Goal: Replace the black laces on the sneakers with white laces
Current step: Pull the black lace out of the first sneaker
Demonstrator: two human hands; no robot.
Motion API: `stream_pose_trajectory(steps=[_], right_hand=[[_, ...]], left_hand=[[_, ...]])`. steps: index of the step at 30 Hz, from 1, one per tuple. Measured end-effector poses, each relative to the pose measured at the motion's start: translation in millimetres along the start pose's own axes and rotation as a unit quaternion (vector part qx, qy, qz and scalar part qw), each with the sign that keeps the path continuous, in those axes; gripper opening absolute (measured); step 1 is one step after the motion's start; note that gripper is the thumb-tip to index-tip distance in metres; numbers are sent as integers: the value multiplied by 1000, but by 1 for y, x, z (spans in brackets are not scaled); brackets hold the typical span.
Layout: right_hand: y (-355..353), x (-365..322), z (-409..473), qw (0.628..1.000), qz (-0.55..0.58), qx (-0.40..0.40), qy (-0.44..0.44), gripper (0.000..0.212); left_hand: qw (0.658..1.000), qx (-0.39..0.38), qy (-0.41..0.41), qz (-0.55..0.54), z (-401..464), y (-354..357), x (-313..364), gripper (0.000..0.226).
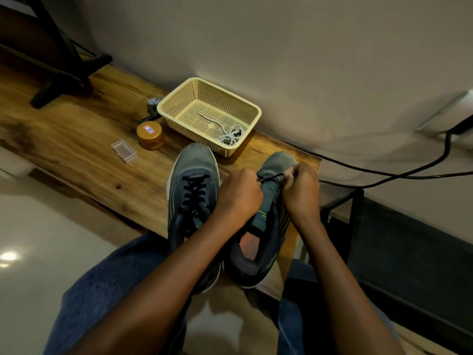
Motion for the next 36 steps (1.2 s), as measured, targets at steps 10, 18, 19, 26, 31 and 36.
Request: stream_pose_trajectory(steps=[10,18,19,26,31,36], right_hand=[[-1,1,-4,1000,-8,24,-6,11],[13,-6,-4,994,-90,-53,-44,14],[14,-6,-5,991,-112,-54,-52,16],[13,3,-8,999,-41,-7,-7,7],[11,10,-8,998,30,-7,46,12],[2,41,3,959,198,12,202,24]], left_hand=[[1000,0,-2,-12,-1,2,1,19],[1000,3,-4,-10,-2,1,-1,21],[1000,4,-4,-9,-2,2,0,21],[1000,12,-13,-2,-3,0,4,21],[1000,13,-17,2,-3,2,4,20],[999,10,-31,13,-1,0,-5,22]])
Point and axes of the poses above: each hand's wrist, its own z-axis towards the middle knuckle, its own y-axis out of the palm, x = y × z, the point moved 7 cm from there along z, towards the middle knuckle, and after that the axes turned 5 degrees about y, right-handed, at the moved point
